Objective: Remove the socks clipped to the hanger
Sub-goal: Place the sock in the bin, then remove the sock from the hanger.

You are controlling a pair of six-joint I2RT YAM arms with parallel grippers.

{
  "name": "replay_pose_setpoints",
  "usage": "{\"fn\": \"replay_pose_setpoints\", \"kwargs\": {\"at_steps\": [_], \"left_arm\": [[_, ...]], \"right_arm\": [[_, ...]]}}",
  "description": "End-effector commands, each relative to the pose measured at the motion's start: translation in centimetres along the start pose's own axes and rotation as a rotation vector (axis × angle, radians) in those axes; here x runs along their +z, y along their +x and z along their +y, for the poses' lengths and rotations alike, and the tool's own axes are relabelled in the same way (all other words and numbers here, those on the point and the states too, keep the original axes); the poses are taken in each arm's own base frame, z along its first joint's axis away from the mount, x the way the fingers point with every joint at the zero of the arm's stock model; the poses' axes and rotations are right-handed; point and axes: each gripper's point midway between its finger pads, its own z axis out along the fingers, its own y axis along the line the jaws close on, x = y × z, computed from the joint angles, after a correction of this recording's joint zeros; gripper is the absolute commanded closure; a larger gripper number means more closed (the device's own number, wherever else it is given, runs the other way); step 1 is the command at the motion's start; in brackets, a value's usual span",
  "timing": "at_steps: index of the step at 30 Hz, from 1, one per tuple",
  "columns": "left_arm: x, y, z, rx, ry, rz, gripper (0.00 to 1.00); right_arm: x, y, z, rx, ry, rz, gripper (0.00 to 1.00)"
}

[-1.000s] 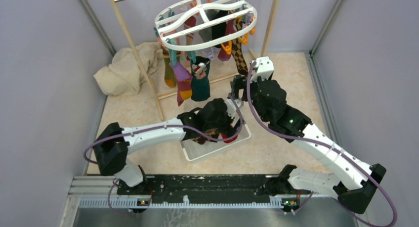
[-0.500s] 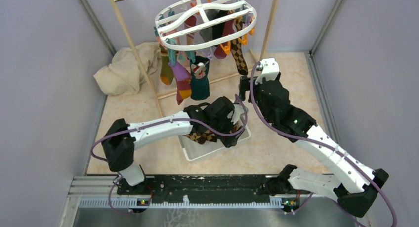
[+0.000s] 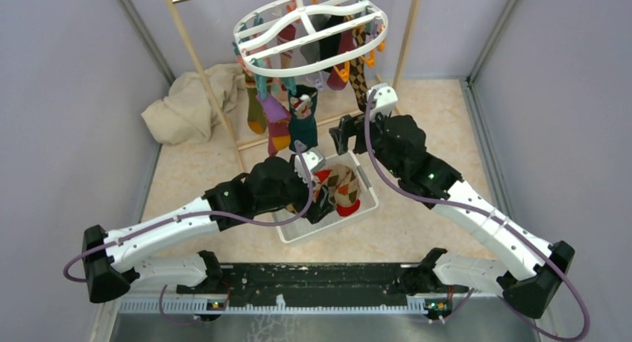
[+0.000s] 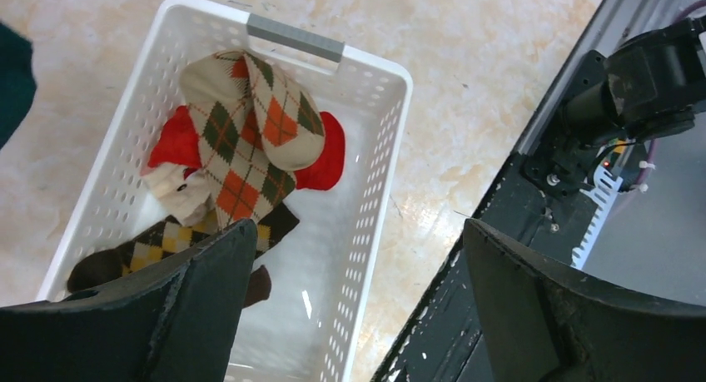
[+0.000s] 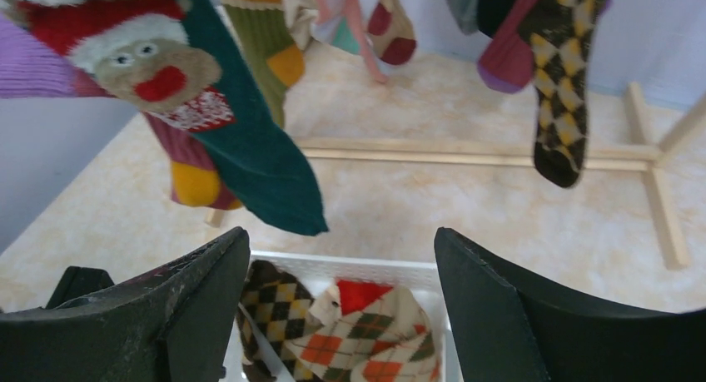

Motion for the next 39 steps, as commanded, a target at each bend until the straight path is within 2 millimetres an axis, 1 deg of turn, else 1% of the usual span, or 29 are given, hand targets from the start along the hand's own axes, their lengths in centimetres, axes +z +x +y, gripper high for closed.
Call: {"fn": "replay_pose_setpoints", "kwargs": {"at_steps": [1,5,10,12,17,22,25,26,28,32,35,39], "left_arm": [[-1.0,-0.6,1.6,-0.046,-0.095,-0.074,0.01],[-2.4,-1.3,2.6,-0.083,-0.148,-0.139,0.01],[-3.7,-1.6,3.3,-0.115,-0.184,-0.184,0.01],[-3.9,-1.5,3.4,-0.121,-0.191,-0.188,0.01],[-3.9,-1.2,3.5,-0.123,-0.195,-0.174,0.01],[-4.1,-1.4,3.5,-0.122,-0.195,-0.182,0.01],[-4.3,-1.5,3.5,-0.122,-0.198,-0.187,0.01],[-4.3,-1.5,3.5,-0.123,-0.198,-0.186,0.01],[-4.4,-1.5,3.5,-0.122,-0.197,-0.184,0.01],[-4.4,-1.3,3.5,-0.124,-0.198,-0.183,0.01],[-4.4,-1.4,3.5,-0.124,-0.197,-0.185,0.01],[-4.2,-1.4,3.5,-0.124,-0.193,-0.183,0.01]], "right_arm": [[1.4,-1.8,3.6,0.011,-0.175,-0.103,0.18],[2.8,-1.8,4.6,-0.007,-0.219,-0.139,0.18],[4.6,-1.5,5.1,-0.019,-0.259,-0.158,0.17],[5.3,-1.5,5.0,-0.010,-0.270,-0.167,0.17],[7.5,-0.7,5.4,-0.006,-0.298,-0.150,0.16],[9.5,0.2,5.6,-0.005,-0.308,-0.126,0.16],[10.3,0.7,5.7,0.001,-0.313,-0.118,0.17],[10.4,0.7,5.8,0.004,-0.316,-0.117,0.19],[10.4,0.7,5.7,0.010,-0.315,-0.117,0.27],[9.4,0.3,6.0,0.015,-0.335,-0.133,0.47],[8.8,0.3,6.0,0.011,-0.343,-0.120,0.65],[7.7,-0.3,6.1,0.010,-0.355,-0.129,0.80]]}}
